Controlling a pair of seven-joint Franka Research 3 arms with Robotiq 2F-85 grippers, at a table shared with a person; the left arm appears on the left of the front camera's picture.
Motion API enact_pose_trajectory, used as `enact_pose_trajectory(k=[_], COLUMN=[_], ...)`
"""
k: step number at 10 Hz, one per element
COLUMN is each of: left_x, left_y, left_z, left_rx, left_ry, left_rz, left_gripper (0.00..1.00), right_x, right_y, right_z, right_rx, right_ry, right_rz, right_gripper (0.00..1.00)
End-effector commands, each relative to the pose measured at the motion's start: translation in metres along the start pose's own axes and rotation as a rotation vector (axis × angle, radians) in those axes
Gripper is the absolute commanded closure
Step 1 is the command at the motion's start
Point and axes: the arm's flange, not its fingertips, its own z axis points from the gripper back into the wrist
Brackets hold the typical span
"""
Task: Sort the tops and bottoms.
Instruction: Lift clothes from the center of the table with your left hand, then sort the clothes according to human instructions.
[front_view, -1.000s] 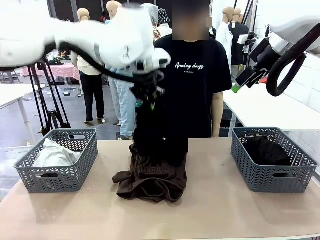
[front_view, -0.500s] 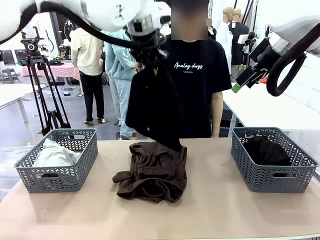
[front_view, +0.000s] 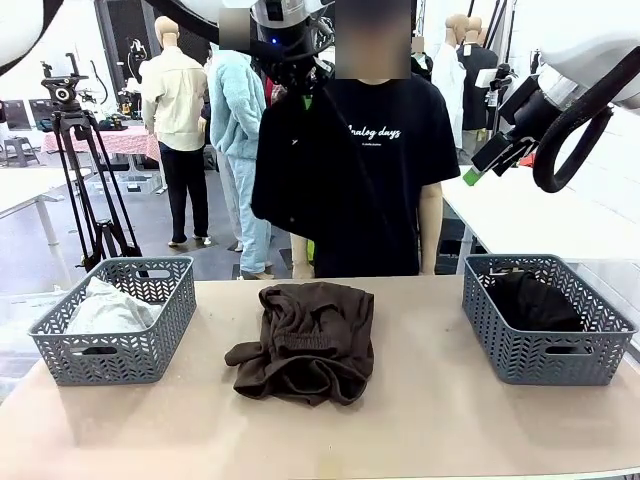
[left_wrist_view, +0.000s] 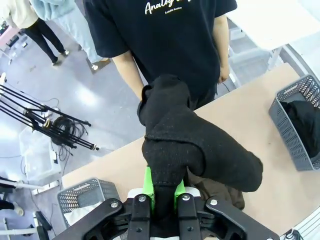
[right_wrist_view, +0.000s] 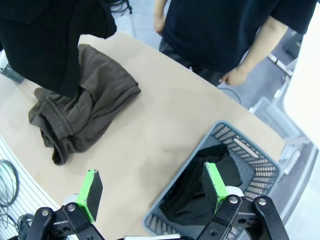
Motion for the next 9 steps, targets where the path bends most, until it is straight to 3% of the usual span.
enact_pose_trajectory(k=[1, 9], left_x=[0.0002, 0.0002], left_y=[0.0008, 0.0008], left_z=[0.0031, 0.0031], left_rx=[-0.001, -0.001], left_ry=[-0.008, -0.008], left_rz=[-0.001, -0.001], left_gripper=[1.0, 1.0], right_x=[0.0026, 0.0026], right_y=[0.0004, 0.0004], right_z=[-0.0001, -0.0001], right_rx=[-0.013, -0.013], right_ry=[0.019, 0.019], right_rz=[-0.013, -0.013], right_gripper=[0.0, 0.0])
